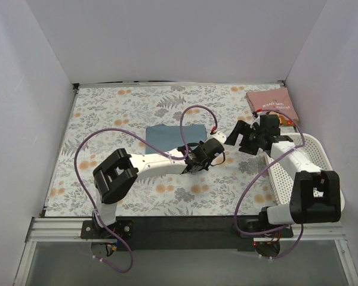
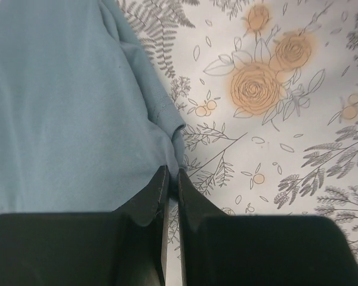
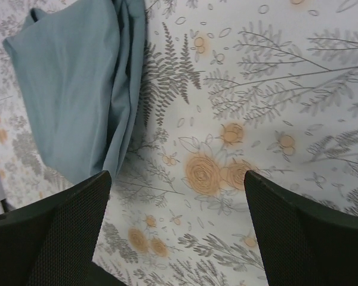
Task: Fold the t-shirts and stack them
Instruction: Neatly place the folded tshirt to the corner
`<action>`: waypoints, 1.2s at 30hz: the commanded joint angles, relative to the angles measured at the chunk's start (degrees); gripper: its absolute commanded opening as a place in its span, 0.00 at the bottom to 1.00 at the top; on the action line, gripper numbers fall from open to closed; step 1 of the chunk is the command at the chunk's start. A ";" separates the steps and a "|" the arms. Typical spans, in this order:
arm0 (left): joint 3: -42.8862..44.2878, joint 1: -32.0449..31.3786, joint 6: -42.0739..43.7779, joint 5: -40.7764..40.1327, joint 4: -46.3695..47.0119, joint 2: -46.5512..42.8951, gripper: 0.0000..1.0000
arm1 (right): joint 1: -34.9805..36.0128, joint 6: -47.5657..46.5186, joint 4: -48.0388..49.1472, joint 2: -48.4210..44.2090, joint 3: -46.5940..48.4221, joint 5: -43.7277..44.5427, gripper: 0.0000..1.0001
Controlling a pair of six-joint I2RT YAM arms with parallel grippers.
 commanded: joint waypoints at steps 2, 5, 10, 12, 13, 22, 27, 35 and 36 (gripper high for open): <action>-1.44 0.71 -1.95 0.01 2.93 -6.33 0.00 | 0.21 7.32 12.18 5.14 -0.77 -12.12 0.98; -1.62 0.80 -2.30 0.36 2.93 -6.33 0.00 | 1.26 11.63 20.18 8.57 -1.74 -15.47 0.98; -1.80 0.80 -3.18 1.06 2.93 -5.80 0.00 | 4.60 14.54 26.07 15.77 0.71 -16.97 0.98; -1.80 0.80 -3.27 0.98 2.93 -5.80 0.00 | 6.44 16.03 28.01 19.01 1.24 -17.14 0.97; -1.80 0.80 -3.27 0.89 3.02 -5.80 0.00 | 7.15 16.47 29.15 19.99 1.94 -17.06 0.97; -2.24 0.71 -3.98 1.50 3.11 -5.71 0.00 | 14.36 19.64 34.43 30.19 4.15 -17.32 0.91; -2.33 0.80 -4.59 1.33 3.28 -5.89 0.00 | 15.15 18.15 34.70 30.73 2.04 -16.53 0.65; -2.50 0.97 -5.91 0.28 2.85 -9.40 0.48 | 15.07 4.74 22.87 28.26 5.18 -11.09 0.01; -2.41 1.15 -5.74 0.36 2.67 -10.01 0.52 | 15.07 2.87 21.01 28.00 5.98 -9.43 0.01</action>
